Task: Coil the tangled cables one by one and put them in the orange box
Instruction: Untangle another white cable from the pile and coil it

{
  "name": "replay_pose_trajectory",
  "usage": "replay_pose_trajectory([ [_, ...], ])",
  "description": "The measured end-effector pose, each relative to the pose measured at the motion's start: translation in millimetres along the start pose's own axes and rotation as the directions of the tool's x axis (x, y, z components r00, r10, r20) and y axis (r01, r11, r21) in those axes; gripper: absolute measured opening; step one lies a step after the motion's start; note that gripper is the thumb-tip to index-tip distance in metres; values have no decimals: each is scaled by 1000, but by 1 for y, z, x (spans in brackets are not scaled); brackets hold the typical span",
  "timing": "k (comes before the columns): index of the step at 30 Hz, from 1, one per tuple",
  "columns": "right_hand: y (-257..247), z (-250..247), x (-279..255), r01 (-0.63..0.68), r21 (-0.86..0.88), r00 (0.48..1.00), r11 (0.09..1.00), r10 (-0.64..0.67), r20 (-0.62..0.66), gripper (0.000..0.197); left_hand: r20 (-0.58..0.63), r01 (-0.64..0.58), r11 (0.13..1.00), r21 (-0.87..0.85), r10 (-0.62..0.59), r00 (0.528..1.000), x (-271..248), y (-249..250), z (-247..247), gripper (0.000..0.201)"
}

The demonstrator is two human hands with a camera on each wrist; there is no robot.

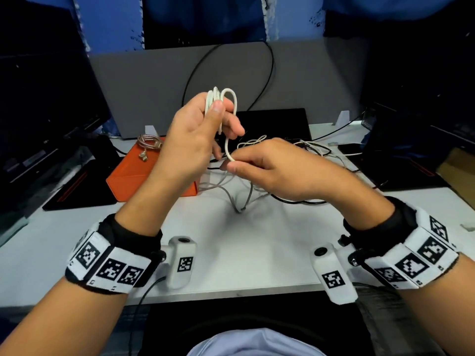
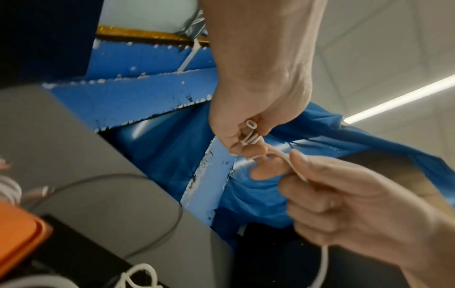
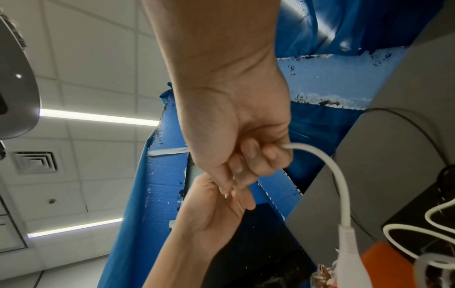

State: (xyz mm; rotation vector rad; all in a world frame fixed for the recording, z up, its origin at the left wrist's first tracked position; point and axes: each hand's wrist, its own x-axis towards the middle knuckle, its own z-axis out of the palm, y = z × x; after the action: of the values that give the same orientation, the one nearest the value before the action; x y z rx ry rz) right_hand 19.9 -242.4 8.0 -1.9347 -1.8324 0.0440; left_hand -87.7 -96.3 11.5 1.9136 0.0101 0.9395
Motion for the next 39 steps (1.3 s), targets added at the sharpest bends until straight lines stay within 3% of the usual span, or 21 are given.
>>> replay_pose_trajectory([
  [6,1,-18,-6,-3,72,973,997,19,-228,26,204,-23,967,255,-30,979,-2,-2,-1,27],
  [10,-2,-23,-8,66,212,922,975,22,-388,25,309,92,996,-15,-83,947,-5,7,1,29],
  [14,1,-20,-7,53,200,858,978,58,-511,41,350,188,968,-168,-120,929,-6,12,-1,31],
  [19,1,-24,-5,4,231,845,973,120,-521,30,425,237,948,-211,-129,896,-9,15,-2,34],
  [24,5,-21,-7,34,266,884,963,94,-457,61,442,288,905,-314,-129,887,-13,21,3,31],
  [26,2,-20,-8,57,296,888,954,87,-451,65,444,316,877,-362,-136,886,-14,21,4,31],
  [31,-2,-22,-8,133,330,904,934,22,-427,42,526,387,821,-420,-128,841,-16,24,2,33],
  [35,-3,-25,-9,190,394,924,899,-29,-381,37,594,355,864,-357,-84,800,-16,29,-5,35],
  [39,-3,-23,-6,227,404,904,886,-38,-425,41,529,294,878,-377,-56,847,-19,30,-3,32],
])
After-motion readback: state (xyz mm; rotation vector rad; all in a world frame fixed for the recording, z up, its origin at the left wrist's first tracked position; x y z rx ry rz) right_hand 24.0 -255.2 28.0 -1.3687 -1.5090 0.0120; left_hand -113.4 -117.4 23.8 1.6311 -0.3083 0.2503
